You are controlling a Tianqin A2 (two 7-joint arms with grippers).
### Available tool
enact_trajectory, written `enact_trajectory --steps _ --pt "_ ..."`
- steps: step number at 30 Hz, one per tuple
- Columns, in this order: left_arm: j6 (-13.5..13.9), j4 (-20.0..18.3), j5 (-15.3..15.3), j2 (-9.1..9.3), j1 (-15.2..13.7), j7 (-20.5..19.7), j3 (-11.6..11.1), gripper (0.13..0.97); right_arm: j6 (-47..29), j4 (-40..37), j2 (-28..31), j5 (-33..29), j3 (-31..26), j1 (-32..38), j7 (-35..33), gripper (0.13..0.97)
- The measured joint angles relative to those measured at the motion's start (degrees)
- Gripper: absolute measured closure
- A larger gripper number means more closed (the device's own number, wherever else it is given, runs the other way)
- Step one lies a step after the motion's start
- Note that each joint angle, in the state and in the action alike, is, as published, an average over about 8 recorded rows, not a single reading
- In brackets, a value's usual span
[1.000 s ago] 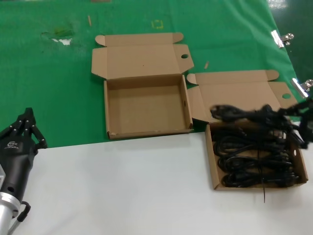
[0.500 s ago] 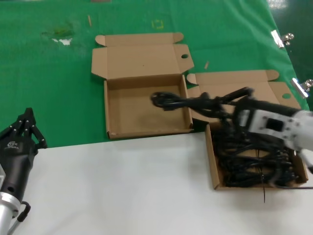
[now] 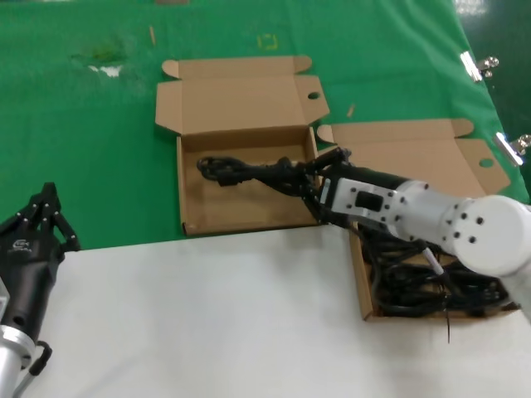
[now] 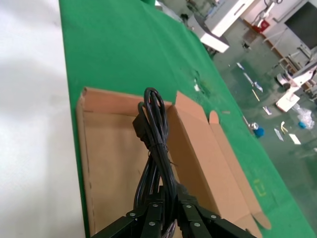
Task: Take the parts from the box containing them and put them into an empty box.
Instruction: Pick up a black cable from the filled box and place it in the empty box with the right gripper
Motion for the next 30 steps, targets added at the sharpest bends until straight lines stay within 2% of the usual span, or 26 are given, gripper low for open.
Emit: enact_trajectory --steps 9,14,20,30 --pt "0.0 0.0 0.0 0.0 0.0 0.0 0.0 0.957 3.3 -13.0 -5.0 2.5 -0.9 4.6 -7.6 0.928" --pt "0.0 0.0 0.0 0.0 0.0 0.0 0.0 0.957 4.9 -17.5 -6.2 4.9 -0.6 6.0 -11.6 0.928" --pt "0.0 0.0 0.0 0.0 0.0 0.0 0.0 0.957 5.6 -18.5 -6.4 6.4 -0.2 6.2 -13.3 0.928" --pt "0.0 0.0 0.0 0.0 0.0 0.0 0.0 0.957 5.6 -15.4 -5.6 7.4 0.2 4.6 -12.1 0.928"
